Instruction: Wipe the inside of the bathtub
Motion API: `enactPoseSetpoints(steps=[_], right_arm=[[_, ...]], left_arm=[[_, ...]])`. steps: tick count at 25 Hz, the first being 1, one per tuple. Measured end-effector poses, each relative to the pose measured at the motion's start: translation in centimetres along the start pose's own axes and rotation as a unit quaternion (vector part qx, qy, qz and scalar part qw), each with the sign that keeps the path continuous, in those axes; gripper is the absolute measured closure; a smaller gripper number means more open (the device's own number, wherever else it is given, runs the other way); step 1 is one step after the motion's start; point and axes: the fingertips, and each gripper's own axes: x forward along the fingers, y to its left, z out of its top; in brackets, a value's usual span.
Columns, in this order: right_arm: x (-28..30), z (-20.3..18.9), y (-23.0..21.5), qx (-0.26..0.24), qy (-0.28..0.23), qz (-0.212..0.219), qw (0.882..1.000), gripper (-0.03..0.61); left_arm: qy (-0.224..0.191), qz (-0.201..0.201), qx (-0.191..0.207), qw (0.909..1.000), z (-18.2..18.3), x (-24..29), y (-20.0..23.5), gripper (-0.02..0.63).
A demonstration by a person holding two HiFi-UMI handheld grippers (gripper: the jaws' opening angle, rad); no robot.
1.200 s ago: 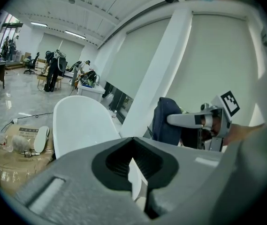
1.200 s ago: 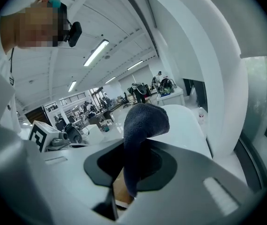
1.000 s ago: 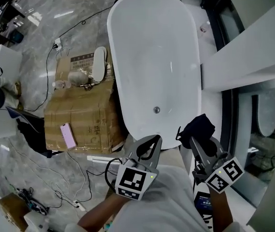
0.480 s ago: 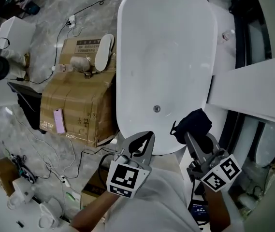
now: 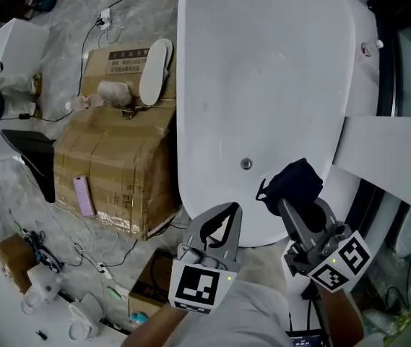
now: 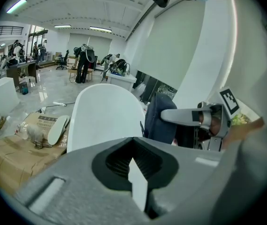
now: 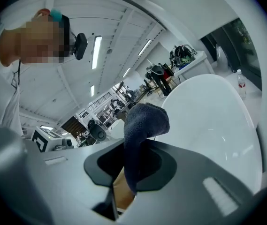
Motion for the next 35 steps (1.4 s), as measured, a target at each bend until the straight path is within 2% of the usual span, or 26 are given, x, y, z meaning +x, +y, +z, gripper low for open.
enactPoseSetpoints(steps=[2, 7, 16, 19, 23, 35], right_arm=[[2.4, -1.3, -1.4, -0.008, 0.003, 0.003, 1.0, 0.528], [7.7, -3.7, -4.5, -0.057, -0.017, -0.009, 0.998, 0.529], [13.9, -8.7, -11.4, -0.018, -0.022, -0.016, 0.999, 0.529], [15.6, -10.8, -14.2, -0.021, -0.015, -0.021, 0.999, 0.529], [17.7, -14.3, -17.6, -0.018, 0.005, -0.03, 0.999, 0.529], [25.6, -23.7, -25.5, -0.012, 0.059, -0.006, 0.998, 0.529]], left_arm=[[-0.004, 0.004, -0.005, 1.0, -0.7, 1.4, 2.1, 0.615], [0.028, 0.016, -0.039, 0.9987, -3.7, 4.8, 6.7, 0.615], [0.072, 0.032, -0.064, 0.9948, -11.1, 11.7, 11.8, 0.615], [0.065, 0.038, -0.072, 0.9946, -13.0, 13.8, 12.7, 0.615], [0.061, 0.03, -0.108, 0.9918, -16.1, 16.6, 13.4, 0.615], [0.08, 0.051, -0.085, 0.9919, -24.6, 23.8, 17.1, 0.615]])
